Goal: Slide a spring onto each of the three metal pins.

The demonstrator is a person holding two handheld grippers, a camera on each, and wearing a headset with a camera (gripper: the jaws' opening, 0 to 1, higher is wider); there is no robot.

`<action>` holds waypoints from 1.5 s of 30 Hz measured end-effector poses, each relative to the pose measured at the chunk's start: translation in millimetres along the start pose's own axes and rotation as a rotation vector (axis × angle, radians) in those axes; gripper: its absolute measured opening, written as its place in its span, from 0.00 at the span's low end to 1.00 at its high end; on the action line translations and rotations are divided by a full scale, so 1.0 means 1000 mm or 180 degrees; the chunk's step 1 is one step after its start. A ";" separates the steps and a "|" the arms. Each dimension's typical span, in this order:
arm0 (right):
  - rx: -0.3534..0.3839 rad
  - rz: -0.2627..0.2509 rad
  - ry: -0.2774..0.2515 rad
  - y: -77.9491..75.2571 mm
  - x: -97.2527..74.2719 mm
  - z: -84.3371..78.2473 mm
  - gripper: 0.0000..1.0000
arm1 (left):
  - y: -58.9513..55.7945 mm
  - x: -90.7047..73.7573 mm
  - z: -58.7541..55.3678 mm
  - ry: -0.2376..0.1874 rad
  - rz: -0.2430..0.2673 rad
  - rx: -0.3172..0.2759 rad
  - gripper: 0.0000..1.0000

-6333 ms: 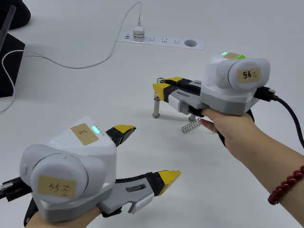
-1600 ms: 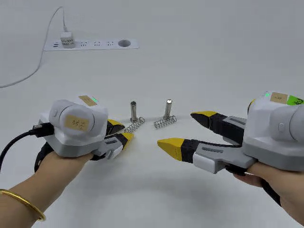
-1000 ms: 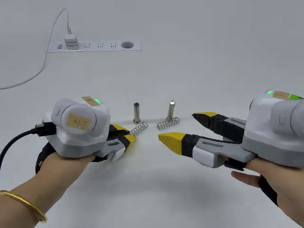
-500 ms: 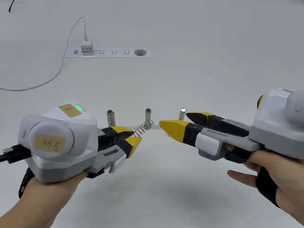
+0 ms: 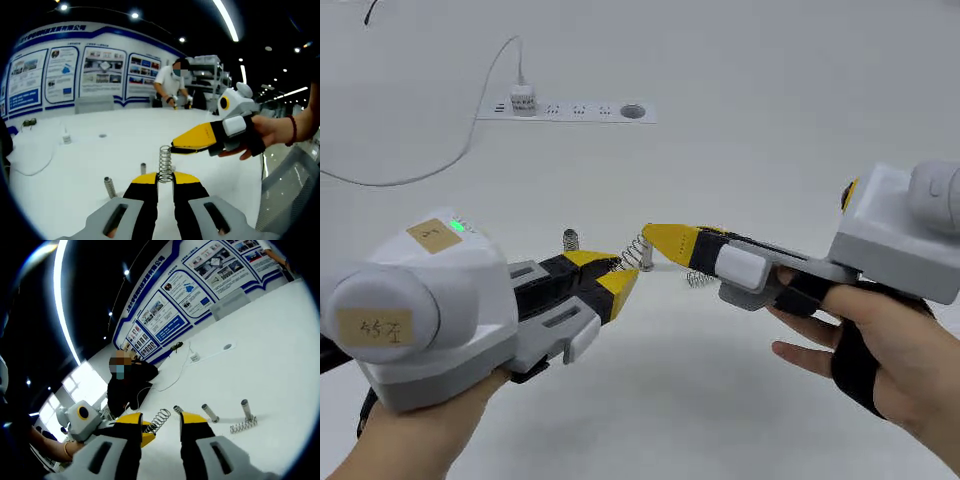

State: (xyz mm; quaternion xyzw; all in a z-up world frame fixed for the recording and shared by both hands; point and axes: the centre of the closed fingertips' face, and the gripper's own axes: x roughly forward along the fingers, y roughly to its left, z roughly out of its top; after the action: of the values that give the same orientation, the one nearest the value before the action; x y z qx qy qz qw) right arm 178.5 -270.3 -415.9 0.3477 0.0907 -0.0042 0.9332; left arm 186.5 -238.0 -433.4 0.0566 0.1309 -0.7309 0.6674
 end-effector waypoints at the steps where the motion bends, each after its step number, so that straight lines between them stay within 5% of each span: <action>1: 0.0012 0.0008 0.0002 0.001 0.001 -0.001 0.29 | 0.000 0.000 0.001 -0.0018 -0.0004 -0.0017 0.10; 17: 0.0429 0.0271 -0.0037 0.016 0.010 -0.001 0.13 | -0.003 -0.004 0.014 -0.0292 -0.0046 -0.0162 0.10; 25: 0.0423 0.0343 -0.0003 0.020 0.013 -0.003 0.11 | -0.003 -0.004 0.012 -0.0204 -0.0014 -0.0061 0.11; 36: -0.0174 0.0177 -0.0030 0.009 0.017 0.009 0.11 | 0.003 -0.005 -0.007 0.0147 0.0082 0.0134 0.25; 39: -0.0347 0.0075 -0.0024 0.003 0.018 0.013 0.11 | 0.004 -0.008 -0.018 0.0361 0.0100 0.0143 0.30; 41: -0.0541 -0.0049 -0.0006 -0.005 0.019 0.017 0.11 | 0.004 -0.010 -0.020 0.0374 0.0114 0.0298 0.32; 45: -0.0914 -0.0232 0.0040 -0.016 0.022 0.022 0.11 | 0.001 -0.012 -0.020 0.0348 0.0075 0.0183 0.39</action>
State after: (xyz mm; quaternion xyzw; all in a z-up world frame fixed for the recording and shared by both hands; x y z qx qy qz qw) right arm 202.6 -296.0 -413.8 0.2071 0.1087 -0.0229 0.9720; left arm 187.3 -221.1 -449.4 0.1170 0.1455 -0.7222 0.6660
